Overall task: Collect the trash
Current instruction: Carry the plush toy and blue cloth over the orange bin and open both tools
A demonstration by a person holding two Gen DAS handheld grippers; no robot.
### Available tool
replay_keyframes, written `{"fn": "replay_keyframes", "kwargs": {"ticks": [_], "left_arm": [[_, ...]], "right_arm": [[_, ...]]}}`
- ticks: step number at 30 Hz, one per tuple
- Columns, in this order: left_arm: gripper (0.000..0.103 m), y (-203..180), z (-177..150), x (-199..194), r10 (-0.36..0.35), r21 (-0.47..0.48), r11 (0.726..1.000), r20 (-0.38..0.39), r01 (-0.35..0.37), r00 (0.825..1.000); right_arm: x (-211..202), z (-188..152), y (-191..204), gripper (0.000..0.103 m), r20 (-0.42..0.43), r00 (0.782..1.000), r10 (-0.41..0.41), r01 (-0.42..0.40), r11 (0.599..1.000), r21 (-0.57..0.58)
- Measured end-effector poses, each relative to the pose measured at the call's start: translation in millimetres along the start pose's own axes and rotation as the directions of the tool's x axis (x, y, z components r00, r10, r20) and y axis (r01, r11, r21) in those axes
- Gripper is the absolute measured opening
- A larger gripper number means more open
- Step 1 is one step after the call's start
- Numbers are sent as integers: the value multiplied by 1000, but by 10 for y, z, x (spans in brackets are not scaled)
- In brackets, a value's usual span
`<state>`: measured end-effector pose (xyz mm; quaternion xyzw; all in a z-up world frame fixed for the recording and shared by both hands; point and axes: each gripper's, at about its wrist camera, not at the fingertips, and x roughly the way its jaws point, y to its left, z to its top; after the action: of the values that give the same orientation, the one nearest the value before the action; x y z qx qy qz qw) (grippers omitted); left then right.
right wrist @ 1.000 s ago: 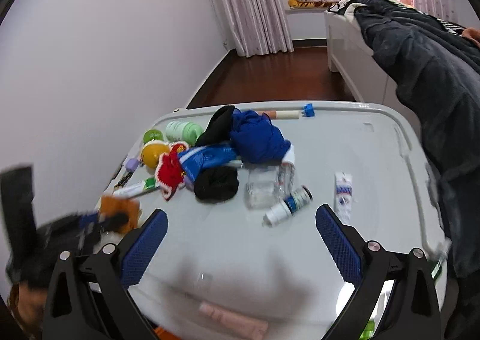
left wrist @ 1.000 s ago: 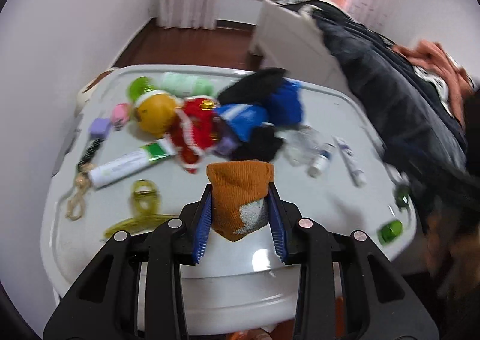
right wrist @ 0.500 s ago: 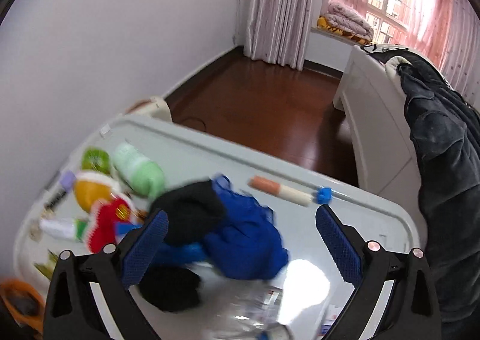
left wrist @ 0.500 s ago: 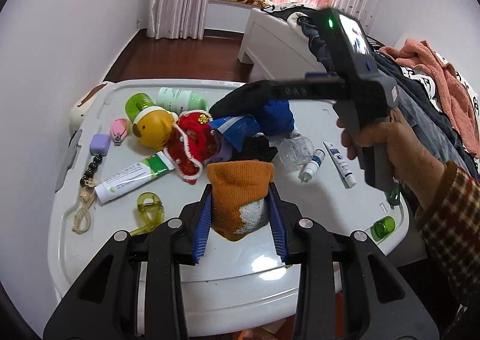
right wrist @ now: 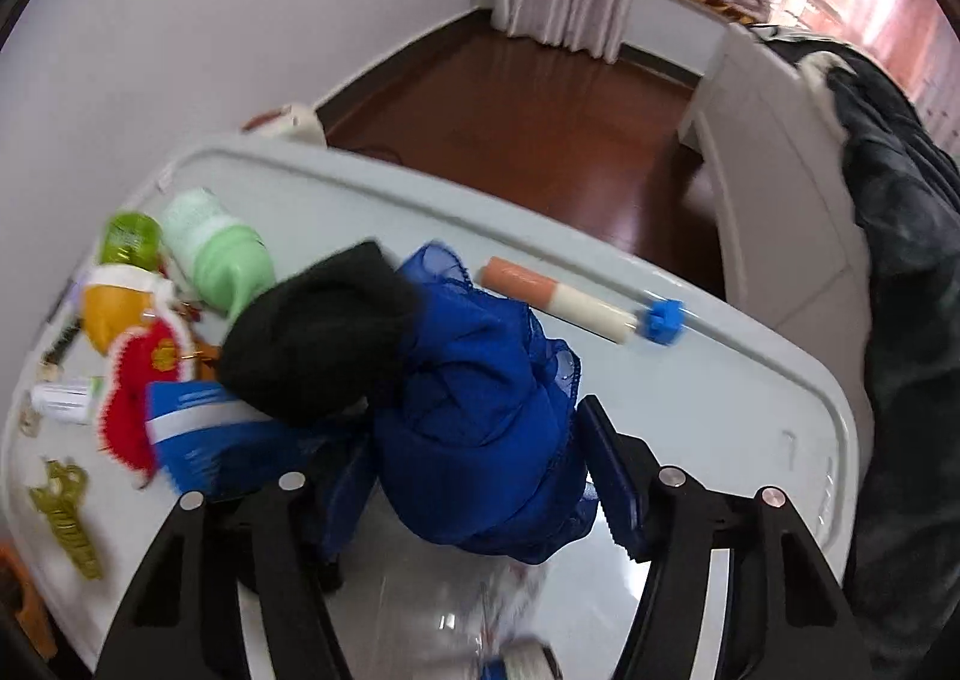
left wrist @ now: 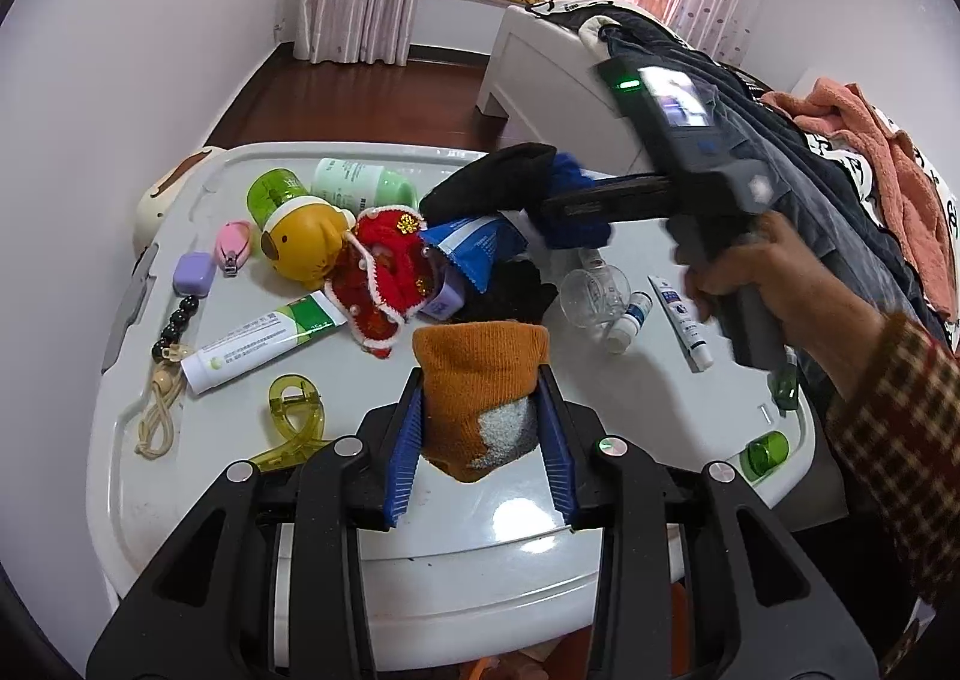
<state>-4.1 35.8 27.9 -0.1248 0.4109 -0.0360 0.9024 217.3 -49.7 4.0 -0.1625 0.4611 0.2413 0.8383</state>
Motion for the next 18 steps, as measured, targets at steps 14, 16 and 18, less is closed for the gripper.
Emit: {"fn": "replay_keyframes", "kwargs": {"ticks": [14, 16, 18], "left_arm": [[35, -158, -335, -155, -87, 29, 996, -82, 90, 993], [35, -284, -612, -222, -93, 51, 994, -132, 101, 987], [35, -371, -871, -264, -106, 53, 992, -180, 117, 978]], "right_arm": [[-1770, -1515, 178, 64, 108, 975, 195, -202, 978, 58], [-1813, -1931, 323, 64, 43, 967, 250, -252, 966, 62], [-1789, -2301, 447, 64, -19, 957, 289, -287, 954, 81]]}}
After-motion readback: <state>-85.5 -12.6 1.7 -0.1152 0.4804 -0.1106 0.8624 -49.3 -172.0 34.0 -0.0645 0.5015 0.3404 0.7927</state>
